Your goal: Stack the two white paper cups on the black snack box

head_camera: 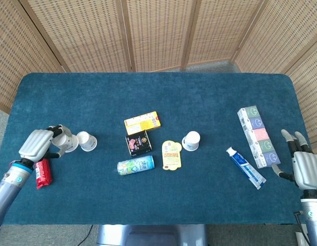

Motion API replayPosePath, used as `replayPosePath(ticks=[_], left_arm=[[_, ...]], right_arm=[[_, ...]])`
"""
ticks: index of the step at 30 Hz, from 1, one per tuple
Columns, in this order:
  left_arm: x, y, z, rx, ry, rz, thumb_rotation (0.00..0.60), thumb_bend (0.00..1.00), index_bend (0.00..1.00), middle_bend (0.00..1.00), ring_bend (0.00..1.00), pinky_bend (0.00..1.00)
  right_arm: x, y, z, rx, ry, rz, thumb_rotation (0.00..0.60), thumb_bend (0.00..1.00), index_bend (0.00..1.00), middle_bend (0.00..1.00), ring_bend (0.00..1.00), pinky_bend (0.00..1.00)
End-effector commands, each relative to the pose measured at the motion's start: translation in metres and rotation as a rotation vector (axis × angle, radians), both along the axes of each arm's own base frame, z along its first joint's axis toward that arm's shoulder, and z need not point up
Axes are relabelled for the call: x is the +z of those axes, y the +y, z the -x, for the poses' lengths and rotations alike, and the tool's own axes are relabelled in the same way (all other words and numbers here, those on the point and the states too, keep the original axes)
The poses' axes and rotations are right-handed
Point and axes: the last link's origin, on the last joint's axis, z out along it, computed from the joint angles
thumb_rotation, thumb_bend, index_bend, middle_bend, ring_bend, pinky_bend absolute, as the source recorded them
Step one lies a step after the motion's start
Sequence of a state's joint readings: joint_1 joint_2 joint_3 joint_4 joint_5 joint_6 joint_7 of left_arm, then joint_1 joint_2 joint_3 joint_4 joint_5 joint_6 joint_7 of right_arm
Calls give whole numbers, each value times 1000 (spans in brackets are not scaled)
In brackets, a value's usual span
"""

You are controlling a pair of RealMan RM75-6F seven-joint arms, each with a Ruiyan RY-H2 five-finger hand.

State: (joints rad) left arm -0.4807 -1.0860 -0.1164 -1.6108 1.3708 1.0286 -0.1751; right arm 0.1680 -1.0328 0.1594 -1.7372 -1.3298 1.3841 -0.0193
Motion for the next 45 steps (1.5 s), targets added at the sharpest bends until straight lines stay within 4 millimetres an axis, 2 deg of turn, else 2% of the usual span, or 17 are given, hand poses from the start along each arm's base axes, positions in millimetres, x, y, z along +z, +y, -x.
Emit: replayPosePath(ticks=[1,12,32,34,35,37,39,42,45], left_arm=[[-7,8,-2,-6,-6,10,600,477,351,326,348,645],[-20,25,-6,-9,-24,13,600,478,351,318,342,634],[-44,38,-2,9,2,60,600,478,339,296,313,608],[-47,37,1,24,16,83,600,478,304,271,272,564],[-48,36,2,34,27,100,600,478,256,235,224,514],[-49,34,7,62,73,147,600,478,109,107,86,371],[-50,32,12,96,130,196,600,477,19,20,12,263],[-50,30,14,126,168,222,600,477,0,0,0,162],[-51,27,14,140,176,217,600,477,0,0,0,150]], right_arm=[[0,0,0,-2,-5,-1,600,281,0,183,0,317],[3,1,2,-13,-11,5,600,283,0,183,0,318],[3,3,1,-11,-68,-9,600,282,0,183,0,318],[4,3,1,-12,-68,-8,600,282,0,183,0,317],[4,3,1,-13,-67,-8,600,282,0,183,0,318],[4,3,1,-13,-69,-10,600,282,0,183,0,318],[3,2,1,-13,-70,-11,600,282,0,183,0,318],[3,2,1,-11,-71,-13,600,282,0,183,0,318],[3,2,1,-11,-71,-13,600,282,0,183,0,318]])
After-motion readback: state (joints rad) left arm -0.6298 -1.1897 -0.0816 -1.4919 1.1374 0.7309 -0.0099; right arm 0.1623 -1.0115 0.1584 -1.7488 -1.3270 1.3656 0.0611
